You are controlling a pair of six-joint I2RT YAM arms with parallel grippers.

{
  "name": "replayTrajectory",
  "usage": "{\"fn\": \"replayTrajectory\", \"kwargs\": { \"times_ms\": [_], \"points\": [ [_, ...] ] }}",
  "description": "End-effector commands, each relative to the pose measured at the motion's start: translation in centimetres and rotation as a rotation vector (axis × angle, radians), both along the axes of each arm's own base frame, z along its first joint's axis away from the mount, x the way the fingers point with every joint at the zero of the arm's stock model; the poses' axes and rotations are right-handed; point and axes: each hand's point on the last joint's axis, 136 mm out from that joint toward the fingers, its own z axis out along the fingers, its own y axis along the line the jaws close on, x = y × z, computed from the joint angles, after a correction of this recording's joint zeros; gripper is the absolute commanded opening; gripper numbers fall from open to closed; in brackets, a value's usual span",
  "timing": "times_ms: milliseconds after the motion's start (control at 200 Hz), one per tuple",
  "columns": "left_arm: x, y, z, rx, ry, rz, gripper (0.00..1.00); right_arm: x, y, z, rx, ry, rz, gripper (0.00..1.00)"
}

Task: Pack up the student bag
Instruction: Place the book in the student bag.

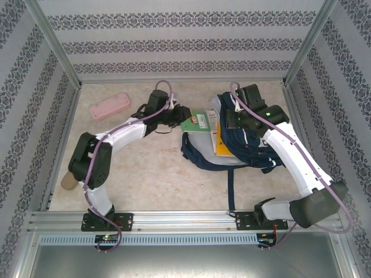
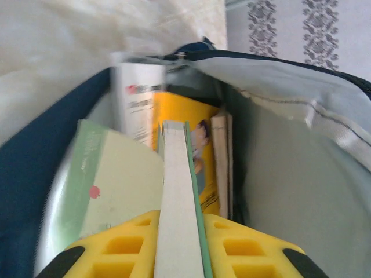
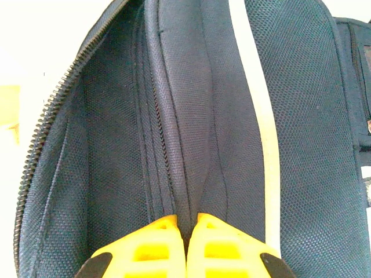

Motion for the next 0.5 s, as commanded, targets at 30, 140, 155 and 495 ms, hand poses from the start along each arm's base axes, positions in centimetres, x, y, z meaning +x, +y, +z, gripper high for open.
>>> {"fn": "replayTrajectory", "kwargs": {
  "times_ms": [30,140,155,495],
  "points": [
    [0.4,-6.0,2.6,-0.094,-0.08,-0.072,0.0,0.2,1.2,7.3,0.172,-0.174,0.024,0.0],
    [0.5,-10.0,2.0,-0.131,-0.075,-0.114,0.0,0.0,1.0,7.7,0.206,-0.17,0.011,0.0],
    [0.5,-10.6,1.9,-0.138,-0.071,-0.119,0.0,0.0,1.0,7.8,0.209,-0.169,0.009,0.0],
    [-3.9,-20.7,-1.0,-0.135,-0.016,-0.278,0.0,0.3,0.0,7.7,0.222,-0.156,-0.029,0.0]
  ]
}}
